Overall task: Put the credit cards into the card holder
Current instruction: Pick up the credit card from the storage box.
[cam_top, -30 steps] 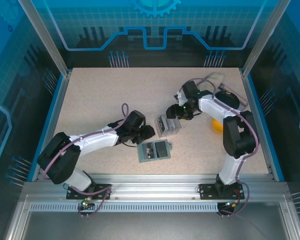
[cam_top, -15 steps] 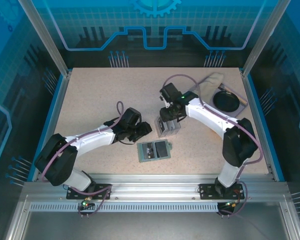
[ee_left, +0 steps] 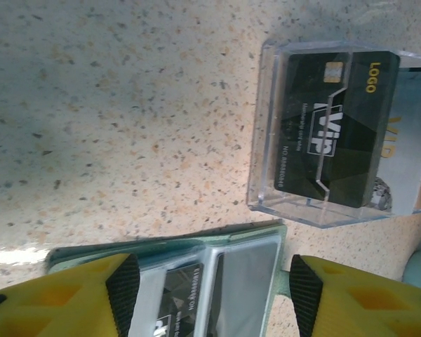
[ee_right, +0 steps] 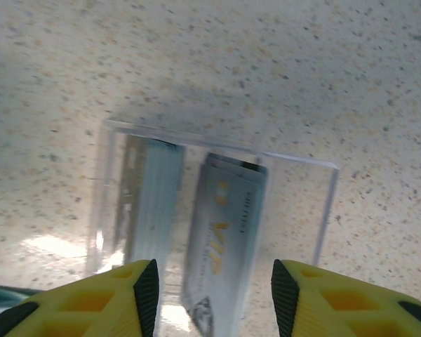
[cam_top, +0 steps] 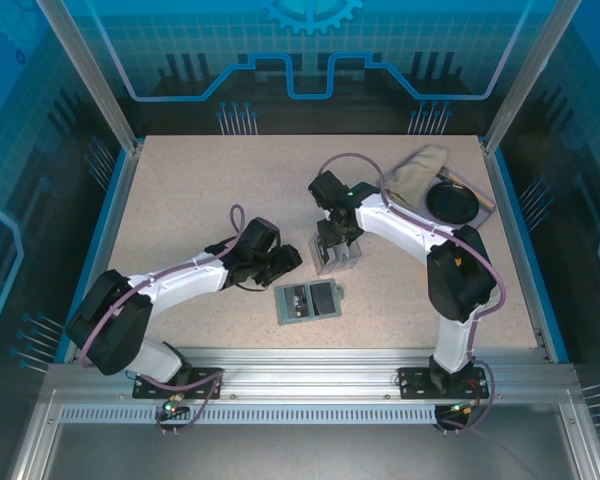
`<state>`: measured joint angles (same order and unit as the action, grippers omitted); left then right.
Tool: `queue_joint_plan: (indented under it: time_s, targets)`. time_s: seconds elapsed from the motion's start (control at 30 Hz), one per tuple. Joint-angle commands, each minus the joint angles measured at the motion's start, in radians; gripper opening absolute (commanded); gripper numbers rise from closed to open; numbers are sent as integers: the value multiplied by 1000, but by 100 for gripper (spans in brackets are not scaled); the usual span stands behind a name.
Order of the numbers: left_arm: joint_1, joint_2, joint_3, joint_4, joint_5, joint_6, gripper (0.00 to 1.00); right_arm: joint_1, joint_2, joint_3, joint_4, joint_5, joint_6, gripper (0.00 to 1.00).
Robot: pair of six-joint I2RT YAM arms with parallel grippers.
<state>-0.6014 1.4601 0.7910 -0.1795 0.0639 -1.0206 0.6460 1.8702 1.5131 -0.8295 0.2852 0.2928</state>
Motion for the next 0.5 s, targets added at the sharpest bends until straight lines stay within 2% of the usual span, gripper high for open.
queue_joint_plan:
  time_s: [0.0, 0.2, 0.47]
  targets:
    - [22, -41, -28, -29, -28, -7, 63, 43, 45, 56, -8, -43, 21, 49]
    - [34, -82, -50, -43, -44, -6, 65, 91, 121, 89, -33, 106, 48, 50]
    - [40, -109, -79, -40, -62, -23, 68, 126, 194, 109, -44, 183, 24, 49]
